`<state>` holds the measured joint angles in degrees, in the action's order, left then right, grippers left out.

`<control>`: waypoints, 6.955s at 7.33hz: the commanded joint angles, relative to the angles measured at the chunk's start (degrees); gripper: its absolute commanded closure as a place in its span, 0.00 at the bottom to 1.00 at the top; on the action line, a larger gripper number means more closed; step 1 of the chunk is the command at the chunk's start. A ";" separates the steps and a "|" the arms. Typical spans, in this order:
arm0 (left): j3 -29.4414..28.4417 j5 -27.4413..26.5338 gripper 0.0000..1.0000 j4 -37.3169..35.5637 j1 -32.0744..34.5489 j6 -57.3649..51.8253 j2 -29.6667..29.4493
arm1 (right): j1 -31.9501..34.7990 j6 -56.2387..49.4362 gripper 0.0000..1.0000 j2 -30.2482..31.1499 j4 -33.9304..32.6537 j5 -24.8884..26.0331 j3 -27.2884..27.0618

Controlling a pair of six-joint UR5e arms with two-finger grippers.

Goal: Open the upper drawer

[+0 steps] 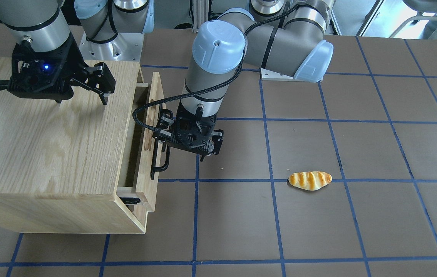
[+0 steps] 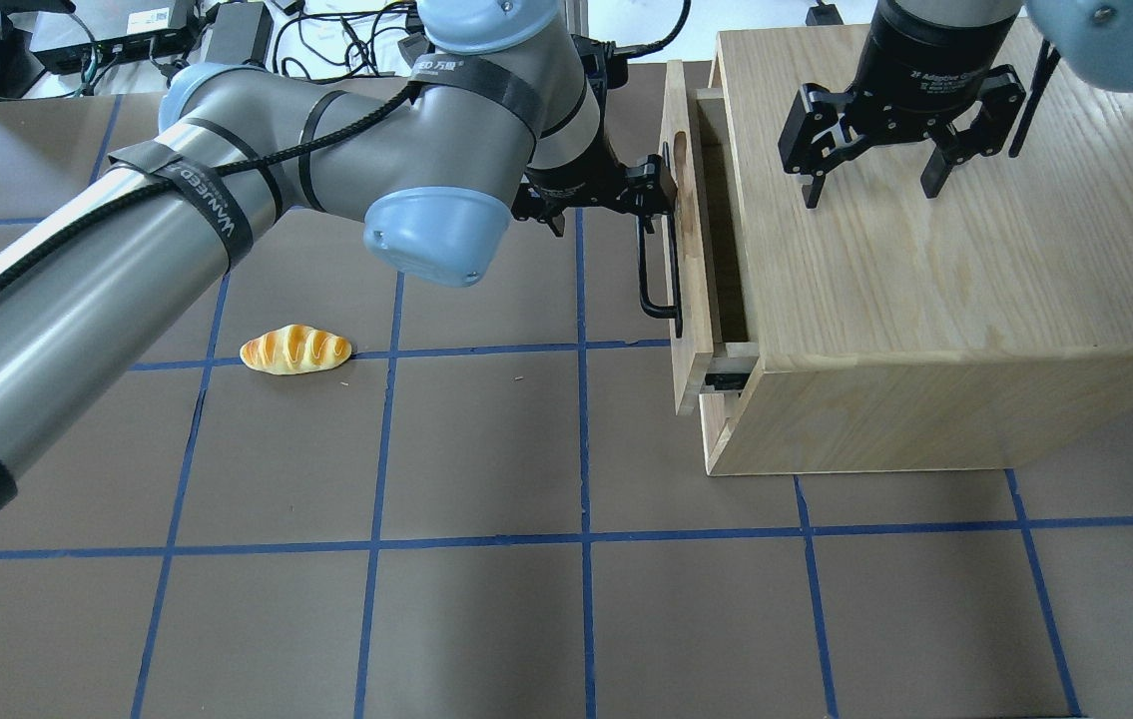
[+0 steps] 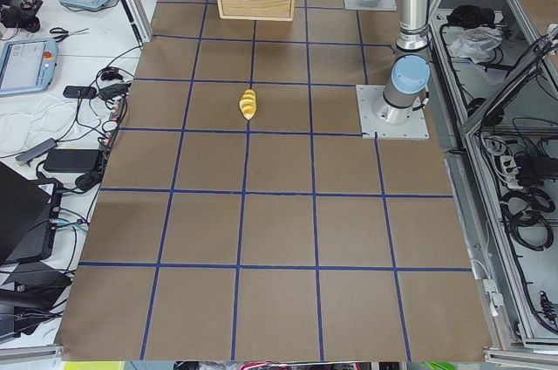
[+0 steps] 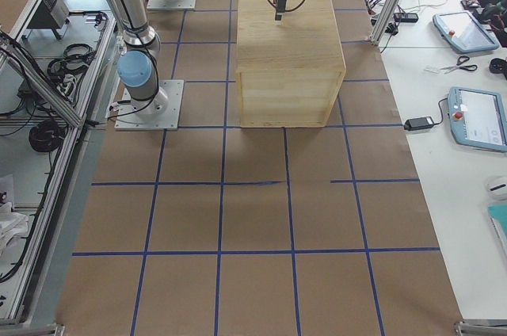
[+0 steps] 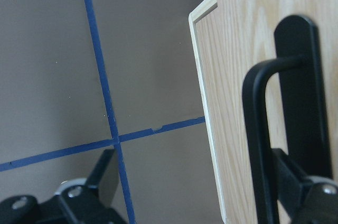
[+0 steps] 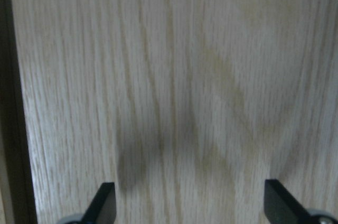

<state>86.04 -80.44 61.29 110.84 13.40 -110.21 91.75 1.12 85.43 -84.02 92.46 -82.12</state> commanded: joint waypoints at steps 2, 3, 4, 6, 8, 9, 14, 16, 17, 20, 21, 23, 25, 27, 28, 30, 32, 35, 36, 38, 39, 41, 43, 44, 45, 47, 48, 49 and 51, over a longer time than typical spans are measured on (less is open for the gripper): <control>0.00 -0.06 0.00 1.11 -0.71 -0.04 0.26 | 0.00 -0.06 0.00 0.00 0.00 0.00 -0.06; 0.00 -0.06 0.00 1.29 -0.89 -0.13 0.35 | 0.00 0.02 0.00 0.00 0.00 0.00 0.03; -0.09 -0.06 0.00 2.07 -1.06 -0.13 0.70 | 0.00 0.02 0.00 0.00 0.00 0.00 0.03; 0.00 -0.06 0.00 3.22 -1.94 -2.06 0.87 | 0.00 0.02 0.00 0.00 0.00 0.00 0.03; -0.09 -0.32 0.00 3.31 -2.12 -3.81 0.88 | 0.00 -0.06 0.00 0.00 0.00 0.00 0.03; -0.09 -0.76 0.00 3.66 -2.64 -4.17 1.05 | 0.00 -0.06 0.00 0.00 0.00 0.00 0.03; -0.09 -0.77 0.00 6.12 -4.93 -7.42 1.66 | 0.00 0.02 0.00 0.00 0.00 0.00 0.03; -0.09 -0.77 0.00 7.44 -6.50 -9.26 2.45 | 0.00 -0.06 0.00 0.00 0.00 0.00 0.03; -0.09 -0.77 0.00 7.79 -7.12 -9.70 2.72 | 0.00 -0.06 0.00 0.00 0.00 0.00 0.03; 0.00 -0.77 0.00 8.50 -7.22 -9.71 2.98 | 0.00 -0.06 0.00 0.00 0.00 0.00 0.03; -0.09 -0.85 0.00 8.50 -7.22 -10.49 2.98 | 0.00 0.02 0.00 0.00 0.00 0.00 0.03; 0.00 -0.85 0.00 8.50 -7.30 -10.94 3.16 | 0.00 0.02 0.00 0.00 0.00 0.00 0.03; 0.00 -0.85 0.00 8.58 -7.83 -11.29 3.25 | 0.00 0.02 0.00 0.00 0.00 0.00 0.03; 0.00 -0.94 0.00 8.93 -8.44 -12.43 3.25 | 0.00 0.02 0.00 0.00 0.00 0.00 0.03; -0.09 -0.94 0.00 8.94 -8.53 -12.43 3.25 | 0.00 0.02 0.00 0.00 0.00 0.00 0.03; -0.09 -0.86 0.00 8.94 -8.62 -13.22 3.34 | 0.00 -0.06 0.00 0.00 0.00 0.00 -0.06; -0.09 -0.94 0.00 9.46 -9.58 -14.27 3.34 | 0.00 0.02 0.00 0.00 0.00 0.00 0.03; -0.09 -1.38 0.00 10.43 -9.85 -14.63 3.51 | 0.00 0.02 0.00 0.00 0.00 0.00 -0.06; -0.09 -1.64 0.00 10.95 -9.94 -14.72 3.77 | 0.00 -0.06 0.00 0.00 0.00 0.00 0.03; -0.17 -4.87 0.00 12.88 -9.94 -14.72 5.09 | 0.00 0.02 0.00 0.00 0.00 0.00 0.03; -0.17 -5.68 0.00 14.81 -9.85 -14.63 6.40 | 0.00 -0.06 0.00 0.00 0.00 0.00 0.03; -0.52 -5.34 0.00 17.89 -11.33 -13.84 9.04 | 0.00 -0.06 0.00 0.00 0.00 0.00 0.03; -0.44 -5.95 0.00 21.74 -15.28 -13.84 12.37 | 0.00 -0.06 0.00 0.00 0.00 0.00 -0.06; -0.35 -6.13 0.00 24.73 -18.61 -13.93 14.04 | 0.00 0.02 0.00 0.00 0.00 0.00 0.03; -0.35 -6.74 0.00 26.67 -22.91 -14.28 15.80 | 0.00 0.02 0.00 0.00 0.00 0.00 0.03; 0.52 -11.62 0.00 28.79 -25.84 -14.63 18.62 | 0.00 0.02 0.00 0.00 0.00 0.00 -0.06; 0.70 -11.93 0.00 29.24 -25.68 -14.63 19.41 | 0.00 -0.06 0.00 0.00 0.00 0.00 -0.06; 1.23 -11.84 0.00 29.33 -25.59 -14.63 19.86 | 0.00 0.02 0.00 0.00 0.00 0.00 -0.06; 1.85 -11.75 0.00 29.50 -25.32 -14.54 20.12 | 0.00 0.02 0.00 0.00 0.00 0.00 0.03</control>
<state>87.60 -92.16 90.65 85.42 -1.17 -90.28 91.76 1.13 85.43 -84.02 92.46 -82.13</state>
